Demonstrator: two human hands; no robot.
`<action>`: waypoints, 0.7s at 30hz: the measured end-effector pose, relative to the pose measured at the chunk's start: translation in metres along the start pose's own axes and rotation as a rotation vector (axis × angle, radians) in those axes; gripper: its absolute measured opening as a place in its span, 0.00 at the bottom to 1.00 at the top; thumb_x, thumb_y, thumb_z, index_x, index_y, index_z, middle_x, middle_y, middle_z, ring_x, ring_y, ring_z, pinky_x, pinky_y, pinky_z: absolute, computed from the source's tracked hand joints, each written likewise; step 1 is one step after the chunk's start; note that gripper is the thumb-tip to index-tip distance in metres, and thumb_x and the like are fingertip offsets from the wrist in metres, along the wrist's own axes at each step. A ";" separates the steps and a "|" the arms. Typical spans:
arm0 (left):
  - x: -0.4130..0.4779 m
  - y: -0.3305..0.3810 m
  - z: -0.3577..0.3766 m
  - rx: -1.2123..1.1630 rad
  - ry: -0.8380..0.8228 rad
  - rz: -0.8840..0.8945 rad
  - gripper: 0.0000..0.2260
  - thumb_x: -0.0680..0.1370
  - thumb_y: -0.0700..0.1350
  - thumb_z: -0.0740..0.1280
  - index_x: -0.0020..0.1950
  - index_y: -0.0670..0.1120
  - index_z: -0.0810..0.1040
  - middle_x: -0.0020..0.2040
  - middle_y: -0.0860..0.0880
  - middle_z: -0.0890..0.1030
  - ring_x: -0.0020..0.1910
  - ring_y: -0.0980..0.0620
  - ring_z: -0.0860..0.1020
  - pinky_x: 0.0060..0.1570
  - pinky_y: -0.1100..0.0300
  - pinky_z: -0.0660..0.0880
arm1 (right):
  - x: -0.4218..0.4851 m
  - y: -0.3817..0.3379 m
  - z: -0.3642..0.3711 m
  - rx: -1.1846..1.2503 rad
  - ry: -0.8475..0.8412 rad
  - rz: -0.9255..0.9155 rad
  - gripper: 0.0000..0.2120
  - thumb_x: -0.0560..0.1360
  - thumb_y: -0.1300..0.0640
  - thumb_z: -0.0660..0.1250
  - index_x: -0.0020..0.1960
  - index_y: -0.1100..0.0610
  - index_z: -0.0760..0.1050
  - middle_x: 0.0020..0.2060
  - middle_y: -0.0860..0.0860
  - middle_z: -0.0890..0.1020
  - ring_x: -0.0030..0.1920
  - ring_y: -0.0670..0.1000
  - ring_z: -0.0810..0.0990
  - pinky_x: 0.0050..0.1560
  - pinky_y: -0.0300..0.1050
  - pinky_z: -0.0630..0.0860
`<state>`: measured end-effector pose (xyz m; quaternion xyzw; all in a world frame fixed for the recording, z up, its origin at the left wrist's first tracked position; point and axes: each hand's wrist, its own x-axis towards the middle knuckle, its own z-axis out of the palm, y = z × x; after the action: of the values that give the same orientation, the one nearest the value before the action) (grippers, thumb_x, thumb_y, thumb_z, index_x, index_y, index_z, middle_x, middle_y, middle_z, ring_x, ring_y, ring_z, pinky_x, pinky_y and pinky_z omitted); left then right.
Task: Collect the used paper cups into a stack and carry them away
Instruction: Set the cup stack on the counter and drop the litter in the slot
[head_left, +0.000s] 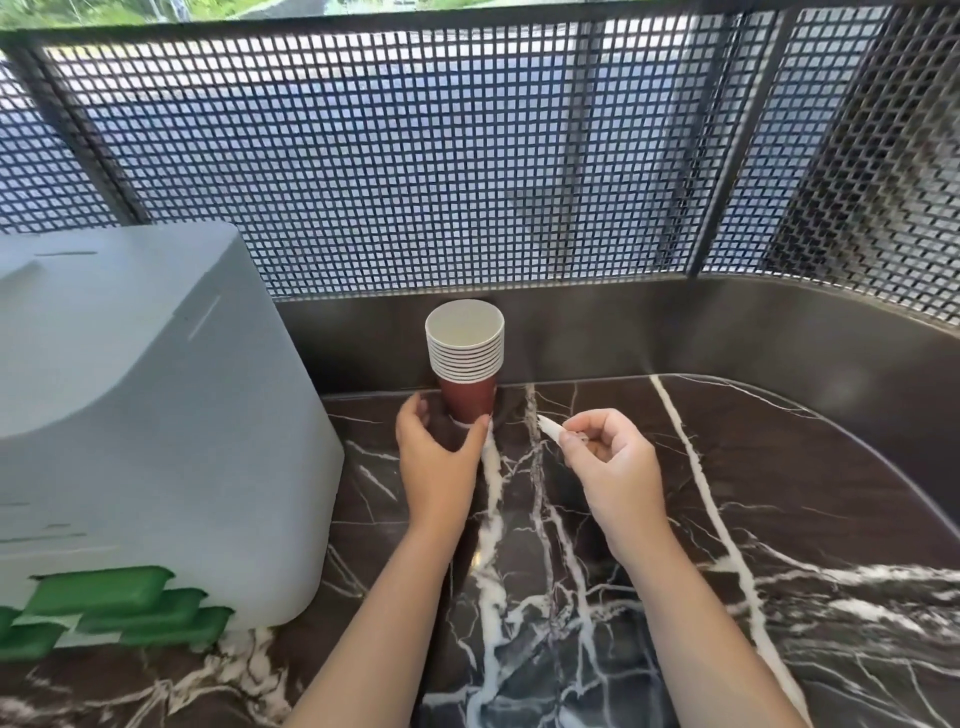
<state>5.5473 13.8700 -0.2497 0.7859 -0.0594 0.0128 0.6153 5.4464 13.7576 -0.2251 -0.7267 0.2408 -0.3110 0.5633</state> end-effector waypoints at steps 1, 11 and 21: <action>-0.007 0.002 -0.003 0.017 -0.001 0.022 0.32 0.70 0.50 0.73 0.69 0.47 0.63 0.65 0.52 0.70 0.61 0.60 0.68 0.57 0.66 0.64 | -0.004 -0.001 -0.001 -0.010 0.002 -0.003 0.07 0.71 0.61 0.67 0.38 0.50 0.75 0.32 0.49 0.77 0.32 0.43 0.72 0.33 0.34 0.71; -0.092 0.016 -0.046 0.375 -0.159 0.394 0.20 0.74 0.45 0.69 0.64 0.42 0.71 0.60 0.48 0.74 0.61 0.52 0.71 0.62 0.59 0.68 | -0.059 -0.010 -0.023 -0.133 -0.012 -0.021 0.08 0.72 0.61 0.67 0.38 0.50 0.74 0.30 0.48 0.74 0.28 0.40 0.70 0.28 0.29 0.67; -0.167 0.013 -0.104 0.775 -0.180 0.625 0.18 0.66 0.42 0.76 0.53 0.38 0.80 0.53 0.41 0.81 0.54 0.41 0.79 0.52 0.47 0.76 | -0.142 -0.013 -0.056 -0.245 -0.095 -0.013 0.08 0.73 0.60 0.66 0.38 0.49 0.72 0.30 0.46 0.72 0.29 0.42 0.69 0.30 0.30 0.66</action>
<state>5.3855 13.9807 -0.2274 0.8992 -0.3356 0.1497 0.2375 5.3075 13.8229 -0.2289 -0.8054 0.2453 -0.2481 0.4793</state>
